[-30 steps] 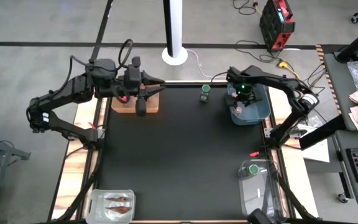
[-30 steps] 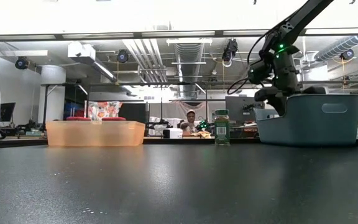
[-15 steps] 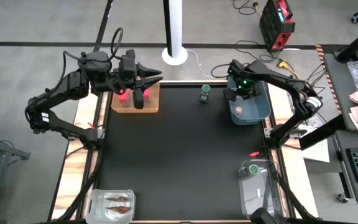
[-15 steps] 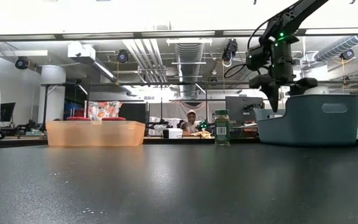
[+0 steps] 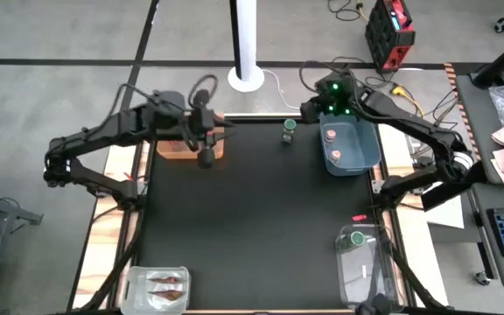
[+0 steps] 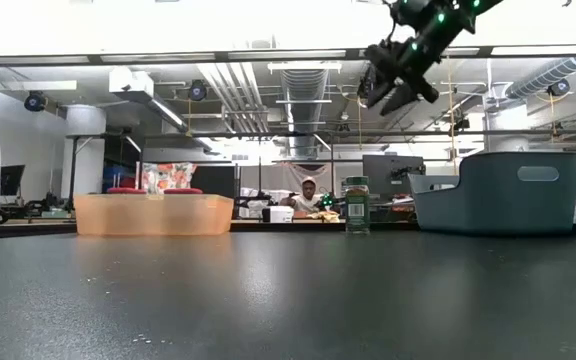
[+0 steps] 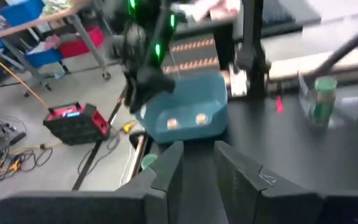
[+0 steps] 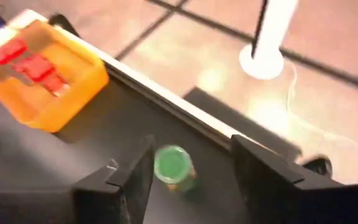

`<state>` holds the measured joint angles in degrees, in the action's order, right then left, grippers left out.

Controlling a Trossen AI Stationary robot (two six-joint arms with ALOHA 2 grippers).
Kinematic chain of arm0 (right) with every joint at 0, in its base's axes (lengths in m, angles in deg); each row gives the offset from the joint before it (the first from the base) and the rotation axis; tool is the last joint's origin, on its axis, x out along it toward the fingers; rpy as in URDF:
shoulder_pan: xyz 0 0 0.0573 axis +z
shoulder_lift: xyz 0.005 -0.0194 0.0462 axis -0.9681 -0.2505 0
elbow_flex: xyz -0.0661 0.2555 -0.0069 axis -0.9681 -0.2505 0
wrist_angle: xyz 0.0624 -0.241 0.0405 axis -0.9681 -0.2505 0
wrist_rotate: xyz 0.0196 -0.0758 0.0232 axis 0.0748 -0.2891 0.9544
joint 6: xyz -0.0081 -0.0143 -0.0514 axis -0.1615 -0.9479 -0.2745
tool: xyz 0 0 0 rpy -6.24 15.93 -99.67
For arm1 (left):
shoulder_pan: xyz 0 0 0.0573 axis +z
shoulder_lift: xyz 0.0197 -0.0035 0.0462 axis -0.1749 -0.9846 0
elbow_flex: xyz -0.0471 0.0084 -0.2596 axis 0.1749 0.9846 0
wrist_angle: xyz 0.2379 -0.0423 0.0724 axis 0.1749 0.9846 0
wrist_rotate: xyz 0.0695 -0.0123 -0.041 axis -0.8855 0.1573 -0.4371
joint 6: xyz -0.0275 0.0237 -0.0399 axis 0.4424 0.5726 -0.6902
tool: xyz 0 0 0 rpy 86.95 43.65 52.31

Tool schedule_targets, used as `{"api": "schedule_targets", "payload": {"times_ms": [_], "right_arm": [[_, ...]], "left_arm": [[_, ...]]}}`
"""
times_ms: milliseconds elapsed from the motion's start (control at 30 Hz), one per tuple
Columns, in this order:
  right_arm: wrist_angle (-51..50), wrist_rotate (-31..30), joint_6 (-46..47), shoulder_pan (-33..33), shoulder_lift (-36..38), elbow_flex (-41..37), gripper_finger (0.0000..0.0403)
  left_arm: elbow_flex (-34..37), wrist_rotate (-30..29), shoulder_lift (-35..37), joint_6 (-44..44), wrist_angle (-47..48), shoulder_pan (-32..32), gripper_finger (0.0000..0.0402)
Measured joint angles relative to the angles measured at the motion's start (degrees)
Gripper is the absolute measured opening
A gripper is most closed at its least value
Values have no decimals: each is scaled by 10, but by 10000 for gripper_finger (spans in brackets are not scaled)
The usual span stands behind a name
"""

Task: Sort spices by type
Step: Put the green seasoning bottle into the transparent bin

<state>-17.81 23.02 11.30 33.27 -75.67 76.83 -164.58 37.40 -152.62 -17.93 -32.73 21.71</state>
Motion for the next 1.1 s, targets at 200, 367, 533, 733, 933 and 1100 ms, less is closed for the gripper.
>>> {"api": "schedule_targets", "payload": {"times_ms": [200,367,533,733,933,1100], "right_arm": [[7,-41,9,69,17,-2,163],[31,-86,-20,131,9,-7,133],[30,-154,-30,151,-4,-8,114],[10,-155,-41,133,-18,-8,116],[5,-154,-33,103,-46,-8,155],[9,-154,-19,89,-86,-8,203]], "left_arm": [[96,0,9,17,-105,-10,75],[172,2,3,10,-219,-12,75],[218,1,4,-54,-302,-32,75],[240,1,4,-90,-310,-76,75],[244,0,6,-51,-295,-104,75],[260,1,6,-31,-277,-114,75]]}}
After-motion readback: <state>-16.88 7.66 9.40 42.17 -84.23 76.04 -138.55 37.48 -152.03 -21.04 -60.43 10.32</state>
